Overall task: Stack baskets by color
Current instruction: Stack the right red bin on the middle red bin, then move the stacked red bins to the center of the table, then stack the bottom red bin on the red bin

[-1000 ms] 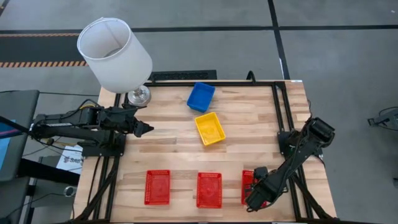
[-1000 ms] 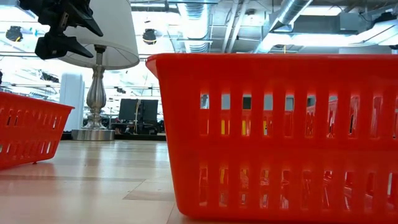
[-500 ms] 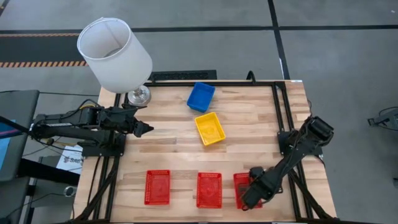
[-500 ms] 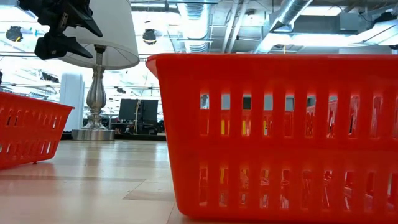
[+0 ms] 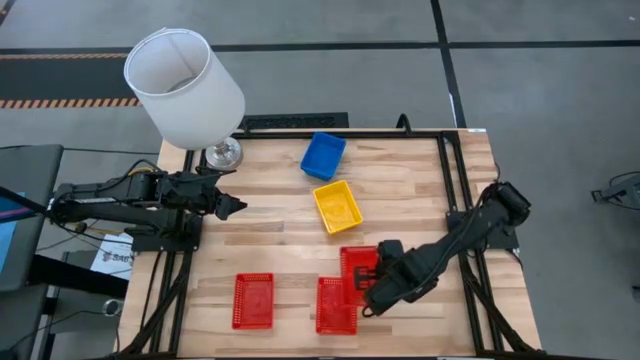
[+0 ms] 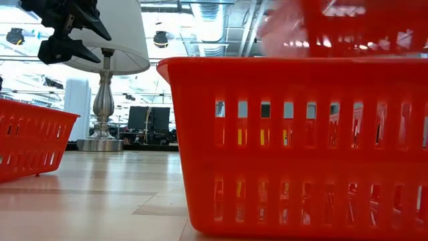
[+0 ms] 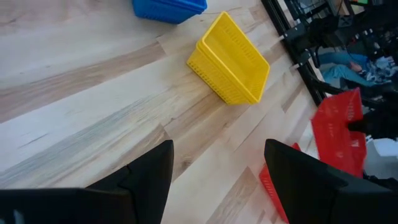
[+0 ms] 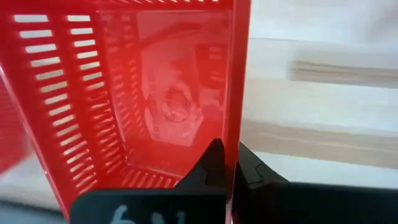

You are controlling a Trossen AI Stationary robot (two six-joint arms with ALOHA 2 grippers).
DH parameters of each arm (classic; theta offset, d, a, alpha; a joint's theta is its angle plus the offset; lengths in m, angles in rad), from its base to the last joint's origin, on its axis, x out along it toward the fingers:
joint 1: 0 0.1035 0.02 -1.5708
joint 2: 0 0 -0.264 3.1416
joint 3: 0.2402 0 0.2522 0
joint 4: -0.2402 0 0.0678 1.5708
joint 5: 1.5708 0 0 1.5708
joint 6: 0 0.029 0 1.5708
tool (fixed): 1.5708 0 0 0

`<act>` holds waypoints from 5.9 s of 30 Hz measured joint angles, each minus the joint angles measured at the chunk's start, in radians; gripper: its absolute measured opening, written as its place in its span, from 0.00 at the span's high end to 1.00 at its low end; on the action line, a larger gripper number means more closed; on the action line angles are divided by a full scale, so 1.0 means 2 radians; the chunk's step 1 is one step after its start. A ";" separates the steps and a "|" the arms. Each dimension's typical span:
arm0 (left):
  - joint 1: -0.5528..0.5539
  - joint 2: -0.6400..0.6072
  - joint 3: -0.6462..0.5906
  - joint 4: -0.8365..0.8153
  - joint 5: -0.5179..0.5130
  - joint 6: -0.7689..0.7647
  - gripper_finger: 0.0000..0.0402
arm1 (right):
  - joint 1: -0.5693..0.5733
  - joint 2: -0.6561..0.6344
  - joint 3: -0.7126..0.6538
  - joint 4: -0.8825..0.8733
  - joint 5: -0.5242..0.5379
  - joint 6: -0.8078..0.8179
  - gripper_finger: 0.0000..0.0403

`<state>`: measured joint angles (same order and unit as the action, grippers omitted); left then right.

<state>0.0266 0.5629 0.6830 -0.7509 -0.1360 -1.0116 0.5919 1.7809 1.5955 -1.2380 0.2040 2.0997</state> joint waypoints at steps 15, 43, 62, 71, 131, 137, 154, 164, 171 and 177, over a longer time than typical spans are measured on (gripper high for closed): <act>0.000 0.000 0.000 -0.001 0.017 0.003 0.40 | 0.010 0.096 0.005 0.210 0.009 0.017 0.99; 0.000 0.000 0.000 -0.001 0.015 0.003 0.40 | 0.025 0.101 0.000 0.186 -0.001 -0.003 0.99; 0.000 0.000 0.000 -0.001 0.010 0.003 0.40 | 0.013 0.102 -0.005 0.212 -0.023 -0.059 0.89; 0.000 0.000 0.000 -0.002 0.010 0.003 0.40 | 0.017 0.102 -0.005 0.215 -0.024 -0.059 0.88; 0.000 0.000 0.000 -0.001 0.010 0.002 0.40 | -0.219 0.138 -0.005 0.219 -0.084 -0.463 0.72; 0.000 0.000 0.000 -0.001 0.000 0.003 0.40 | -0.269 0.138 -0.005 0.269 -0.086 -0.508 0.72; 0.000 0.000 0.000 -0.003 -0.002 0.012 0.40 | -0.296 0.138 0.089 0.259 -0.078 -0.596 0.71; 0.000 0.000 0.000 -0.013 0.014 0.033 0.40 | -0.205 0.140 0.162 0.212 -0.050 -0.532 0.51; 0.000 0.000 0.000 -0.016 0.014 0.038 0.40 | -0.150 0.172 0.162 0.270 -0.008 -0.442 0.46; 0.000 0.000 0.000 -0.027 0.013 0.038 0.40 | -0.117 0.223 0.161 0.410 -0.010 -0.393 0.48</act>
<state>0.0265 0.5629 0.6830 -0.8048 -0.1097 -0.9348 0.3583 2.2263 1.9179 -0.4182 0.1838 1.3130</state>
